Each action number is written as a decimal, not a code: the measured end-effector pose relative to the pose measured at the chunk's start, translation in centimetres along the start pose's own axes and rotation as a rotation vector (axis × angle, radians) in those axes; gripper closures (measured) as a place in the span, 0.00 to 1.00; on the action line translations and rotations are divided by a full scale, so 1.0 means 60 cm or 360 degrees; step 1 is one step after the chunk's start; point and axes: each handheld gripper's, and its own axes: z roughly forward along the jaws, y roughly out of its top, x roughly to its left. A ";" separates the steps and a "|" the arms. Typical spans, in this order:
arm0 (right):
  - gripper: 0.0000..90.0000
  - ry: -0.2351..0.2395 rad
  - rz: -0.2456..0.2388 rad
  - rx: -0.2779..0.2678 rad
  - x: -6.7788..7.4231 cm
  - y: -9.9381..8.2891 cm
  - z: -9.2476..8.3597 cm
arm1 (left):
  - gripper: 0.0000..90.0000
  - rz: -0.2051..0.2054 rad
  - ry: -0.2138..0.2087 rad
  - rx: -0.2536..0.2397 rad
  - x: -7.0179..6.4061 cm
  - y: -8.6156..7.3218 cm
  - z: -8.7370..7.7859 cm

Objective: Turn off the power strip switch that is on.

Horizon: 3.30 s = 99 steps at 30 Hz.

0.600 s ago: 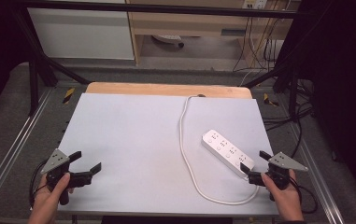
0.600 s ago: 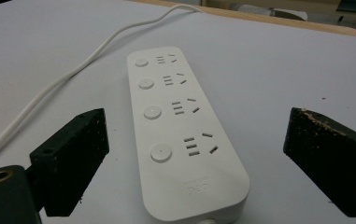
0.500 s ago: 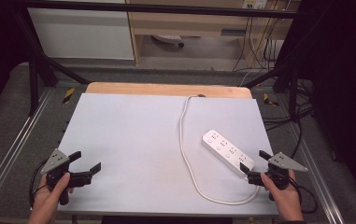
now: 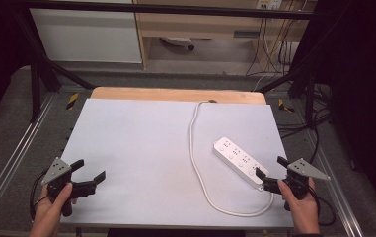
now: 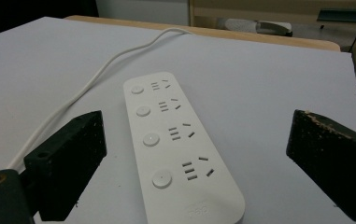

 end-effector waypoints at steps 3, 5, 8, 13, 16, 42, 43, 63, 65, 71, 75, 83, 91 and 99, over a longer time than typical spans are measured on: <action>0.04 0.0008 0.0021 -0.0003 0.002 0.006 -0.002 | 0.06 -0.0007 0.0002 0.0000 0.001 0.000 -0.001; 0.04 0.0019 0.0025 -0.0015 0.004 0.010 -0.003 | 0.06 -0.0012 0.0004 -0.0005 0.001 0.000 -0.002; 0.04 0.0007 0.0027 -0.0023 0.005 0.017 -0.004 | 0.06 -0.0014 0.0005 -0.0006 0.000 0.000 -0.002; 0.06 0.0021 0.0070 -0.0002 0.006 0.025 -0.002 | 0.06 -0.0011 0.0008 -0.0010 0.000 0.000 -0.002; 0.05 0.0025 0.0069 -0.0009 0.007 0.032 0.000 | 0.06 -0.0014 0.0001 -0.0010 0.000 0.000 -0.002; 0.21 -0.0010 0.0038 -0.0078 0.018 0.092 0.023 | 0.06 -0.0021 0.0011 -0.0011 -0.005 0.003 -0.002; 0.26 -0.0004 0.0036 -0.0082 0.019 0.095 0.024 | 0.06 -0.0026 0.0014 -0.0008 -0.004 0.003 -0.002; 0.81 0.0002 -0.0064 -0.0085 0.042 0.100 0.043 | 0.06 -0.0022 0.0027 -0.0020 -0.003 0.004 -0.004; 0.86 0.0004 -0.0071 -0.0086 0.045 0.099 0.047 | 0.06 -0.0022 0.0027 -0.0022 -0.003 0.004 -0.004; 0.95 0.0006 -0.0090 -0.0068 0.051 0.098 0.063 | 0.06 -0.0012 0.0032 -0.0032 -0.004 0.004 -0.005; 0.96 -0.0001 -0.0095 -0.0055 0.056 0.096 0.073 | 0.06 -0.0019 0.0031 -0.0029 -0.003 0.004 -0.005; 0.99 0.0012 -0.0115 -0.0032 0.061 0.092 0.084 | 0.06 -0.0022 0.0042 -0.0035 -0.002 0.005 -0.006; 1.00 -0.0019 -0.0115 -0.0024 0.065 0.087 0.090 | 0.06 -0.0021 0.0042 -0.0035 -0.002 0.005 -0.007; 1.00 -0.0002 -0.0112 0.0001 0.071 0.082 0.099 | 0.06 -0.0026 0.0054 -0.0037 0.001 0.005 -0.006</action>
